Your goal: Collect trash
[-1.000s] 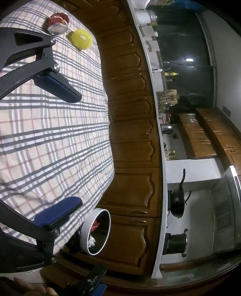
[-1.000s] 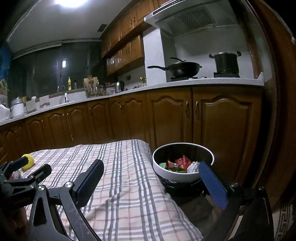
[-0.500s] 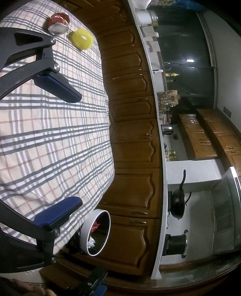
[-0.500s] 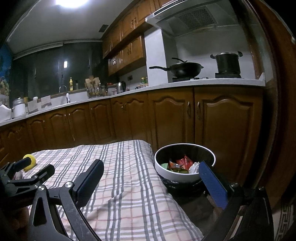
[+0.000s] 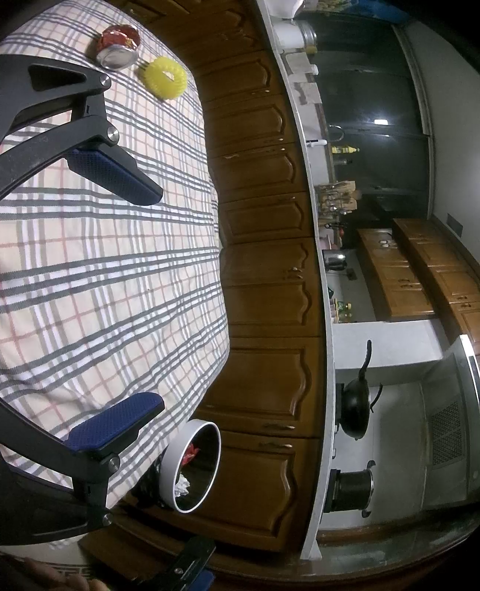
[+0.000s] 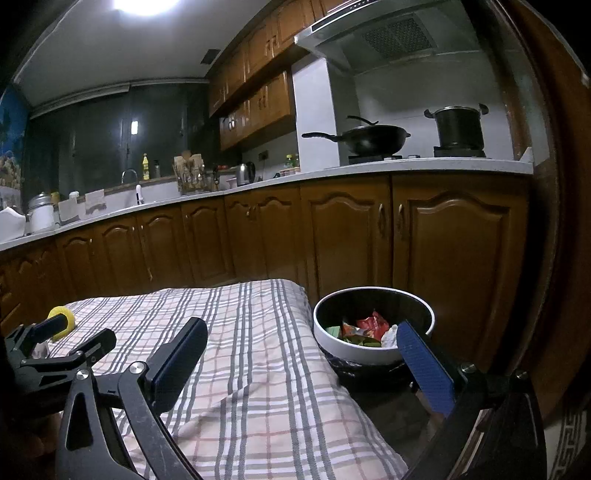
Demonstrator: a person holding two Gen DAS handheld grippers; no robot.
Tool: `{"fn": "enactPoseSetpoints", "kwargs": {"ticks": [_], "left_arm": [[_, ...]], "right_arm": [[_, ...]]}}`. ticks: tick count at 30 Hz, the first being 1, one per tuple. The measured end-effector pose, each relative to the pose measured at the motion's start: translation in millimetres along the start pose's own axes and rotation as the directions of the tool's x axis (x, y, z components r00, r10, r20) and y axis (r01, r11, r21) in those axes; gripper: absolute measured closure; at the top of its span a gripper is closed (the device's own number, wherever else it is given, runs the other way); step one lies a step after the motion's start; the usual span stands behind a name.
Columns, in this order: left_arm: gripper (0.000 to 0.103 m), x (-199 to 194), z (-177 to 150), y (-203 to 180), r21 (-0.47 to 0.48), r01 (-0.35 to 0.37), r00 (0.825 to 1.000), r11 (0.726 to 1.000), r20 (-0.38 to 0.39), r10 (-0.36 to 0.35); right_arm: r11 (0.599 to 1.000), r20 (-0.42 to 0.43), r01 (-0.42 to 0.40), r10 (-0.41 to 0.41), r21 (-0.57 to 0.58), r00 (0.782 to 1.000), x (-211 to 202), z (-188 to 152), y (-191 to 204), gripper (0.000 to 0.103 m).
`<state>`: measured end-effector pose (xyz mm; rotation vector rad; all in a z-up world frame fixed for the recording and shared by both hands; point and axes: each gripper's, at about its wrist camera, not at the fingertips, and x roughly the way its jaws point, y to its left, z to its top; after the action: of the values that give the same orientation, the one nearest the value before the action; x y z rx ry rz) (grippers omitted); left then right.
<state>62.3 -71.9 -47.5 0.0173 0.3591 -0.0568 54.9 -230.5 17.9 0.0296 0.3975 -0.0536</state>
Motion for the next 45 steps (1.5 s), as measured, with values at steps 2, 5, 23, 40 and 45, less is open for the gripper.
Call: {"fn": "enactPoseSetpoints", "kwargs": {"ticks": [2, 5, 23, 40, 45], "left_arm": [[0.001, 0.0, -0.3, 0.2, 0.0, 0.0, 1.0, 1.0, 0.001, 0.0], [0.001, 1.4, 0.3, 0.2, 0.0, 0.0, 1.0, 1.0, 0.0, 0.0], [0.001, 2.3, 0.7, 1.5, -0.001, 0.003, 1.0, 1.0, 0.0, -0.003], [0.001, 4.9, -1.9, 5.9, 0.002, 0.01, 1.0, 1.0, -0.009, -0.01], [0.001, 5.9, -1.4, 7.8, 0.0, 0.014, 1.0, 1.0, -0.012, -0.014]], "right_arm": [[1.0, 0.0, 0.0, 0.0, 0.001, 1.0, -0.1, 0.1, 0.1, 0.0], [1.0, 0.001, 0.002, -0.002, -0.001, 1.0, 0.2, 0.3, 0.6, 0.0], [1.0, -0.002, -0.005, 0.005, 0.0, 1.0, 0.3, 0.0, 2.1, 0.0], [1.0, -0.008, -0.009, 0.009, 0.002, 1.0, 0.7, -0.7, 1.5, 0.0], [1.0, -0.008, -0.013, 0.013, 0.003, 1.0, 1.5, -0.9, 0.1, 0.0]]}}
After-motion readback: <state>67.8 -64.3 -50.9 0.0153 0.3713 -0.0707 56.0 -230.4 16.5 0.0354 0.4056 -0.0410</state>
